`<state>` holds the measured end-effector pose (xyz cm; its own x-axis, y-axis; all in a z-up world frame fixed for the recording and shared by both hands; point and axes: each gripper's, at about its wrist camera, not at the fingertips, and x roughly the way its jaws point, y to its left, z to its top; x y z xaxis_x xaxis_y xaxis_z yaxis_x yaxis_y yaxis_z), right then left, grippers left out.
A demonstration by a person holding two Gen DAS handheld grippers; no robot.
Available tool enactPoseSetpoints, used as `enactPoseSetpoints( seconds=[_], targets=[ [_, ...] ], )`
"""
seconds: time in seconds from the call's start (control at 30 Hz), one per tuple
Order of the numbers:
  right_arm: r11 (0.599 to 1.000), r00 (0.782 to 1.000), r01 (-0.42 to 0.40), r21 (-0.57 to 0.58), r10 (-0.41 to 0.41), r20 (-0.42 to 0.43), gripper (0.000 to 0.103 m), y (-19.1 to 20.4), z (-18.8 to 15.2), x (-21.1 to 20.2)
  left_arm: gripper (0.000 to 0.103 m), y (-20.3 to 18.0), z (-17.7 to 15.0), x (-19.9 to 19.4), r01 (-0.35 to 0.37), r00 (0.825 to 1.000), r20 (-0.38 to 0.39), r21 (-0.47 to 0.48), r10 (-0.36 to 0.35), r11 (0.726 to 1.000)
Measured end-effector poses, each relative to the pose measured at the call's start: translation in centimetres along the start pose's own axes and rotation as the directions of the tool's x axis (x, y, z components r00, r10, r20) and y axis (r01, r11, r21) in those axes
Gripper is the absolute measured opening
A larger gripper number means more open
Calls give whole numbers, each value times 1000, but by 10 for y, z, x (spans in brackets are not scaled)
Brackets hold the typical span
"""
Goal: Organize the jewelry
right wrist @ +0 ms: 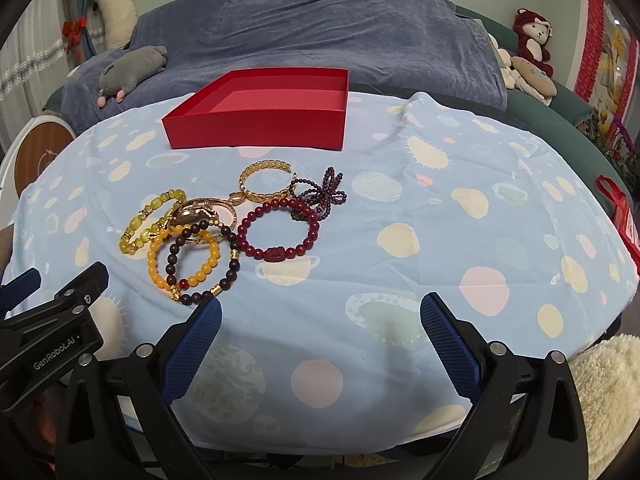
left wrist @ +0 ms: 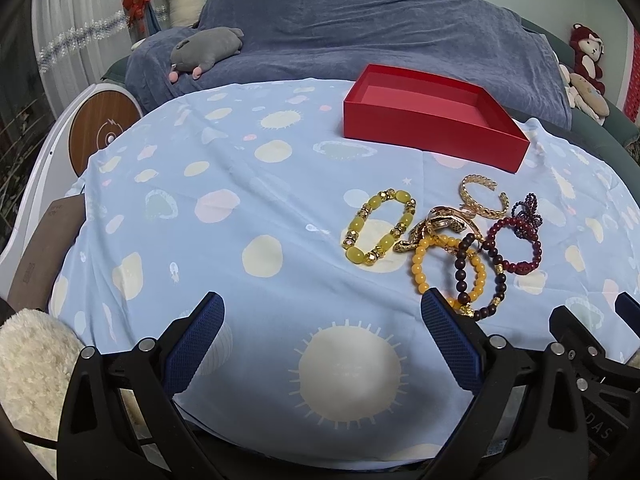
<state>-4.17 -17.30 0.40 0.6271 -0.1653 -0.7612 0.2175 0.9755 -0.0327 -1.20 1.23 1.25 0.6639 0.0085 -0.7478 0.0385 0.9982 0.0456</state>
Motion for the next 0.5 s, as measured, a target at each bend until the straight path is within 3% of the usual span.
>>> enactPoseSetpoints(
  seconds=[0.5],
  targets=[
    [999,1000,-20,34,20,4,96,-6,3,-1,94,6,3,8,32,999,-38,-25,-33,999]
  ],
)
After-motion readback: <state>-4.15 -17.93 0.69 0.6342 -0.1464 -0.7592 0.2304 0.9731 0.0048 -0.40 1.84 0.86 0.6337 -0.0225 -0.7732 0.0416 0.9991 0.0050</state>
